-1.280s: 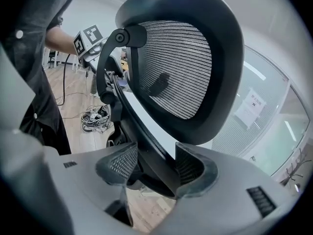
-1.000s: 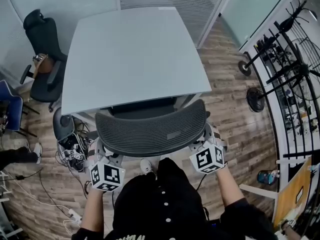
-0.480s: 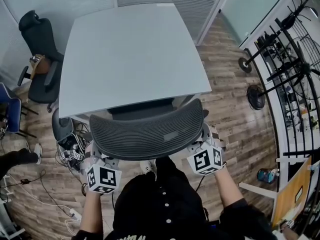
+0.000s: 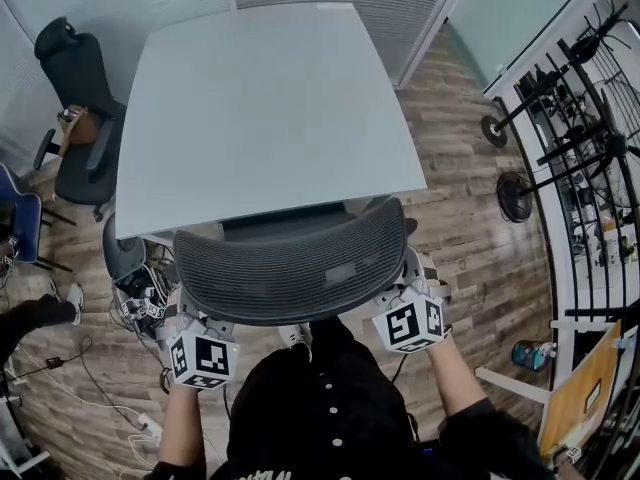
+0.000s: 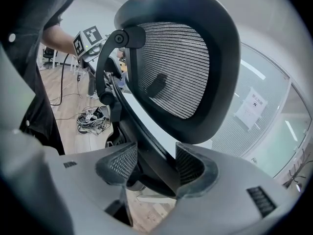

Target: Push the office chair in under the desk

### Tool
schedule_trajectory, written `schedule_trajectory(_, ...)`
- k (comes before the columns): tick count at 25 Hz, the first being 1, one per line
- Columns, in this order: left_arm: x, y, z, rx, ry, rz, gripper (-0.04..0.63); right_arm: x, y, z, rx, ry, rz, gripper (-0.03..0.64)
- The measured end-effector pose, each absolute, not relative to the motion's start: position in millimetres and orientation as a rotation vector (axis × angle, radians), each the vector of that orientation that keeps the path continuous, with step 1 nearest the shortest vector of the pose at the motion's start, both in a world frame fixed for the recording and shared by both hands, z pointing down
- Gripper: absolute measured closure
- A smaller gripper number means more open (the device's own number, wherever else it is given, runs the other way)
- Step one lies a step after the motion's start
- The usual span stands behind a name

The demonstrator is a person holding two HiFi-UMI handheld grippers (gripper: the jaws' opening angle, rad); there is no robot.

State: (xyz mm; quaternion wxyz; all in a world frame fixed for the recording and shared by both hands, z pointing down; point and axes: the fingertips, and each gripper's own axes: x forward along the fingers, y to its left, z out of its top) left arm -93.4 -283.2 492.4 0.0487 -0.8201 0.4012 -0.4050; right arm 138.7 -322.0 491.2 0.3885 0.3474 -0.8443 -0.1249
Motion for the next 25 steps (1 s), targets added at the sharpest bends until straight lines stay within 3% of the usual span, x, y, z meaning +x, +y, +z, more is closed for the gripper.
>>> schedule_trajectory(25,-99.0,-299.3,490.7,-2.509,1.229,-1.228,0.354,132.9,-341.9,489.3,0.848,-2.178,-0.308,0.35)
